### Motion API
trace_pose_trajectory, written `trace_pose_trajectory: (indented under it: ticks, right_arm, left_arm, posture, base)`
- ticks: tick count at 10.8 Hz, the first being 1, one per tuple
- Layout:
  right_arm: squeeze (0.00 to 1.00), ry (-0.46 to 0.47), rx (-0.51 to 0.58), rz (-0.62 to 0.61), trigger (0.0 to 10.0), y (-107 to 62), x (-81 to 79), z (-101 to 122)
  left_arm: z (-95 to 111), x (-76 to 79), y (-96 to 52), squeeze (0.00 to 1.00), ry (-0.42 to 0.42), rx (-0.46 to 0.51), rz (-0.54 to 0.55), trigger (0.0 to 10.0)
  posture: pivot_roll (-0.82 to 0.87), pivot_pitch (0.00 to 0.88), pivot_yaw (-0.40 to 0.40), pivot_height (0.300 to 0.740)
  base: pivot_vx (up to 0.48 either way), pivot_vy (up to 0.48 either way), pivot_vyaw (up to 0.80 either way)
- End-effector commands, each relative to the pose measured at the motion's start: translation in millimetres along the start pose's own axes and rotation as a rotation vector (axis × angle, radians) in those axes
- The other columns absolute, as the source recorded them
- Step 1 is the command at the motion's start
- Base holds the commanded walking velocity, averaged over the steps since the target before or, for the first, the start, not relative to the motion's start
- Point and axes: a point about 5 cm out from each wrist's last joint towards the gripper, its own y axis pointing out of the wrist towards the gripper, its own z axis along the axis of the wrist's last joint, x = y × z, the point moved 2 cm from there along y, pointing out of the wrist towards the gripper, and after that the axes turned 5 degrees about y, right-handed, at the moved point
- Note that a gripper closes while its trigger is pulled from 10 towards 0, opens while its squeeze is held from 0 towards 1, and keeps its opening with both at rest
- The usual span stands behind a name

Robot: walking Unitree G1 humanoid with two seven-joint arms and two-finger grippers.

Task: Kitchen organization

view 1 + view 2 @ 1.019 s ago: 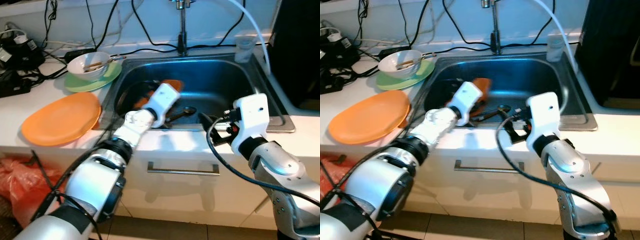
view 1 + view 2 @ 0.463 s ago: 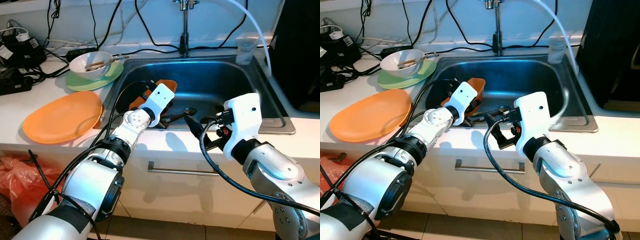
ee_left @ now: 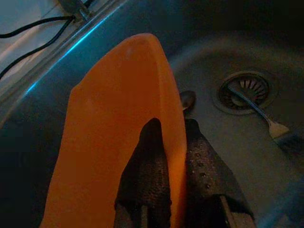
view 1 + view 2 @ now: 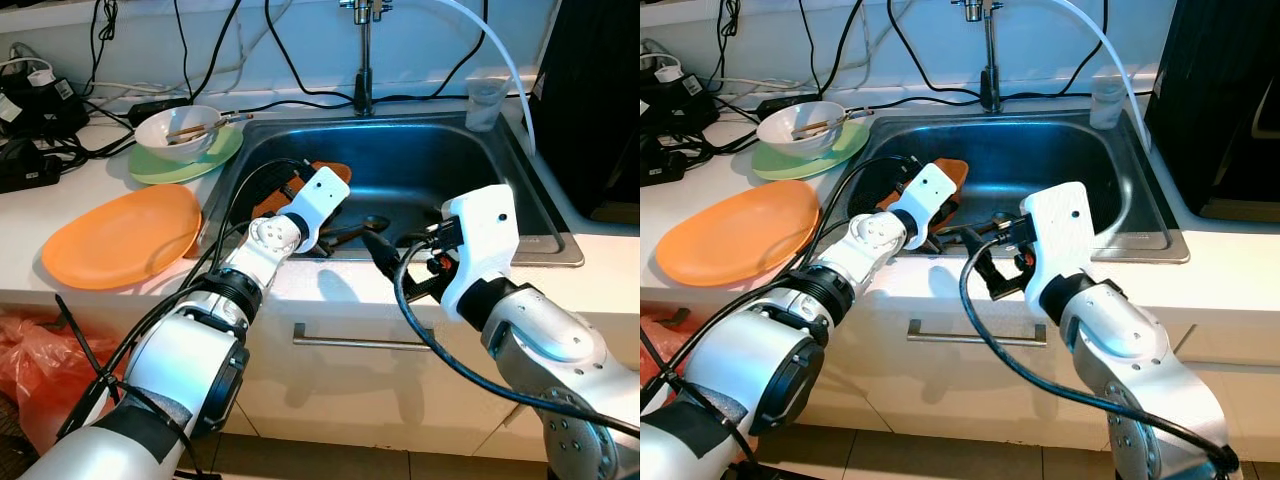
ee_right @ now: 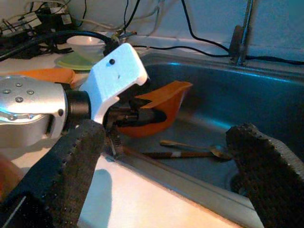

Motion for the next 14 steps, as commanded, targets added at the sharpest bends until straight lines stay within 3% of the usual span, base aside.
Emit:
trace_pose_trajectory:
  ticks: [1, 9, 12, 14]
  right_arm:
    - [0.44, 0.004, 0.001, 0.02, 10.0, -0.1, -5.2, 1.3]
    - [0.45, 0.003, -0.005, 0.006, 10.0, 4.4, -1.3, -0.2]
    - [0.44, 0.006, 0.001, 0.009, 10.0, 9.5, -0.2, -0.3]
    - [0.45, 0.008, 0.014, 0.016, 10.0, 15.2, 0.2, 0.0]
  left_arm:
    - [-21.8, 1.6, -4.2, 1.0, -0.001, -0.087, -0.015, 10.0]
    - [-30.6, -0.5, -7.6, 1.0, -0.021, -0.112, -0.029, 10.0]
    - [-20.3, -5.4, -6.8, 1.0, -0.041, -0.063, -0.036, 10.0]
    - [-8.8, -16.6, -7.3, 1.0, -0.045, -0.006, 0.008, 10.0]
  posture:
    - [-0.38, 0.0, 0.12, 0.74]
    - [-0.37, 0.0, 0.125, 0.74]
    - [-0.35, 0.0, 0.137, 0.74]
    - [-0.33, 0.0, 0.142, 0.74]
  base:
    - [0.0, 0.0, 0.0]
    - [0.0, 0.0, 0.0]
    - [0.0, 0.0, 0.0]
    - [0.0, 0.0, 0.0]
